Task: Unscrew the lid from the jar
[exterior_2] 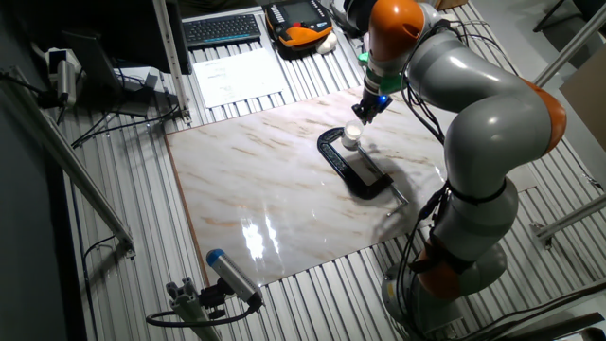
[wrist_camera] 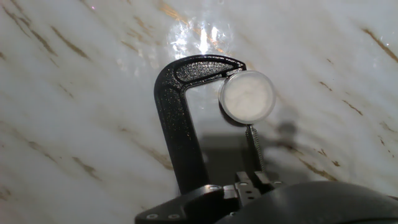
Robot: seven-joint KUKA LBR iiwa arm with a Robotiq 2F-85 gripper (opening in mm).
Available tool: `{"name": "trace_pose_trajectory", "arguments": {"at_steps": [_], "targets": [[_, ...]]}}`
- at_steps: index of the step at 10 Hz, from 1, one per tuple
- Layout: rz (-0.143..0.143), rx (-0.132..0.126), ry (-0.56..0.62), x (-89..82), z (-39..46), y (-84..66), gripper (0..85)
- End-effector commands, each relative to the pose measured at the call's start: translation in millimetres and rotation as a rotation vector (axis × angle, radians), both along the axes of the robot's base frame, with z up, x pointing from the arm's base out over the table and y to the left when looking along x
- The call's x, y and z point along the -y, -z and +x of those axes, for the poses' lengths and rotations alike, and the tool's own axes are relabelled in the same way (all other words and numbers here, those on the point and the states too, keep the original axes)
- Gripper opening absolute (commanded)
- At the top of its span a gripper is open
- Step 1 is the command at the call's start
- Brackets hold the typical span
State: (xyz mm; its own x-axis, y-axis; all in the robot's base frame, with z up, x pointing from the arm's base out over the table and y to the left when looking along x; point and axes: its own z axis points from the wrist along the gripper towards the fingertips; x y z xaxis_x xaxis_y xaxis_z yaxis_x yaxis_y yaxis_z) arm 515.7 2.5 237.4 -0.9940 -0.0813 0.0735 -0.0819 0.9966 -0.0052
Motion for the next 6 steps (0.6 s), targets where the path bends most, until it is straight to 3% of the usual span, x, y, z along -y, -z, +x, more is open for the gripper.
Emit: {"name": "trace_pose_trajectory", "arguments": {"at_steps": [1,6], "targets": [[-0.002,0.005,-0.002,-0.1,0.2,0.1,0.0],[0.003,0.014,-0.005,4.5,6.4,8.6,0.0]]}}
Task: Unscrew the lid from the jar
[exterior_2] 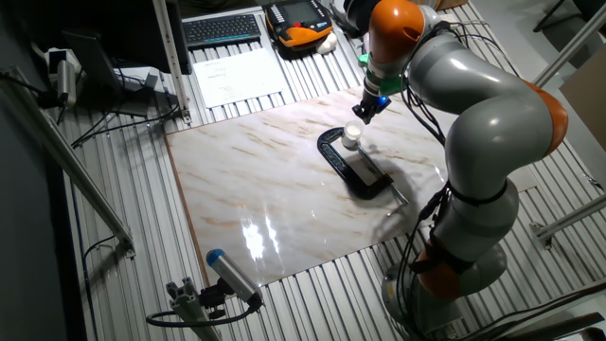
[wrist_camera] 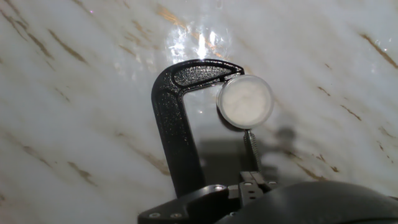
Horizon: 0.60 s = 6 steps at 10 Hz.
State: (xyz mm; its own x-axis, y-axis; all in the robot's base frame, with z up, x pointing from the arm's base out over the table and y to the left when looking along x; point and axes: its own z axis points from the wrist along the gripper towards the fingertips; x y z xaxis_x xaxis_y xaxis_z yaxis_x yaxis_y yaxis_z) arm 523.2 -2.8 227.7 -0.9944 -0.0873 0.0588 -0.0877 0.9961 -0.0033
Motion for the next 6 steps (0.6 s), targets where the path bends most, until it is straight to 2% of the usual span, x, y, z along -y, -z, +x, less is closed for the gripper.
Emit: {"name": "trace_pose_trajectory", "arguments": {"at_steps": [1,4,6], "targets": [[0.002,0.001,-0.002,1.3,2.1,1.9,0.0],[0.003,0.004,-0.002,2.1,7.6,10.0,0.0],[0.013,0.01,-0.003,4.0,12.8,20.8,0.0]]}}
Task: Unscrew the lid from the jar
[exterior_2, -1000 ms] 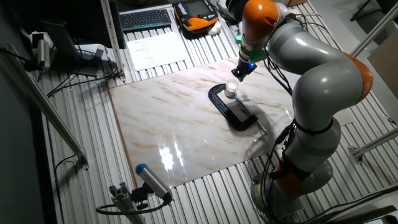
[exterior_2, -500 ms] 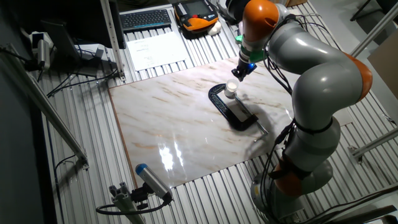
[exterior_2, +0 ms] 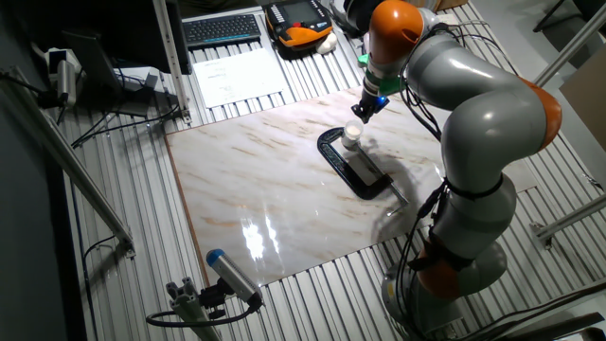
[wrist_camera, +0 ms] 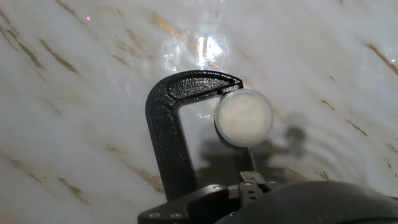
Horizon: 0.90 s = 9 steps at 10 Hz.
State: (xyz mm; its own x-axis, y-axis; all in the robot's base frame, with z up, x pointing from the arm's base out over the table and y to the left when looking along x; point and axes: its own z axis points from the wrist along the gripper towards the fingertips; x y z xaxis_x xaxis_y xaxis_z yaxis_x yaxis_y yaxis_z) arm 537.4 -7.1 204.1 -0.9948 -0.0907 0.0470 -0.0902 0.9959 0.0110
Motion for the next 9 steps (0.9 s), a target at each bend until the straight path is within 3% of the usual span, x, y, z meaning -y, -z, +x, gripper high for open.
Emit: {"name": "trace_pose_trajectory", "arguments": {"at_steps": [1,7,9], "targets": [[0.001,0.004,0.0,0.1,1.8,3.4,0.0],[0.019,0.011,0.007,-0.1,11.4,30.9,0.0],[0.012,0.024,0.003,-0.4,13.5,37.6,0.0]]}}
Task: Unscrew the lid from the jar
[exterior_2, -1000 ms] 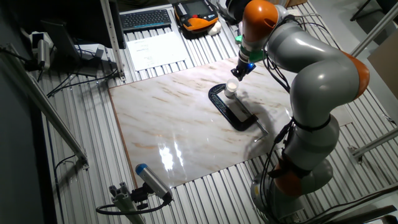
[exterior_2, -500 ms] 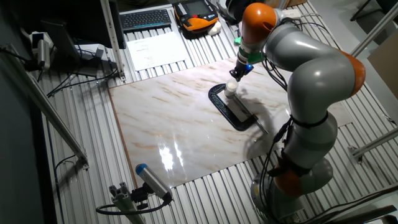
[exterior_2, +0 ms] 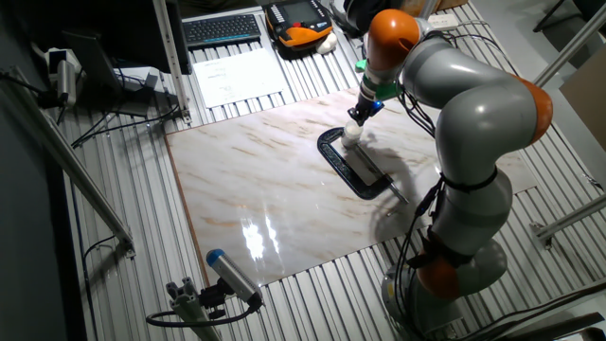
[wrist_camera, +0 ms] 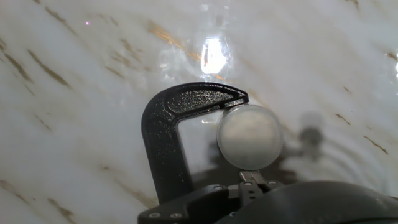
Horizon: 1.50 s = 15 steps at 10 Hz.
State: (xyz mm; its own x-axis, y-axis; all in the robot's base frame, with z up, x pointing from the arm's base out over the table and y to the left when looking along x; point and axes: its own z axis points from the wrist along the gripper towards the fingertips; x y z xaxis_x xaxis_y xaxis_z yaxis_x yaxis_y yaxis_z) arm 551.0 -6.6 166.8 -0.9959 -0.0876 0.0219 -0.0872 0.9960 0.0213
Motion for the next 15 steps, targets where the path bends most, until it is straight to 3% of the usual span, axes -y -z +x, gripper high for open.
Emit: {"name": "trace_pose_trajectory", "arguments": {"at_steps": [1,3,6,7,8,10,13,15], "targets": [[-0.001,0.001,0.0,-0.2,0.5,0.8,0.0],[-0.027,0.012,0.002,-2.1,2.4,4.5,0.0],[-0.015,-0.001,0.035,-1.7,4.9,14.5,0.0],[-0.023,-0.004,0.048,-5.1,8.3,15.5,0.0],[-0.04,0.004,0.051,-5.8,9.1,18.3,0.0],[-0.039,0.009,0.04,-4.6,9.7,20.1,0.0],[-0.053,0.035,0.035,-6.1,11.6,25.5,0.0],[-0.028,0.022,0.036,-5.4,11.6,26.5,0.0]]}}
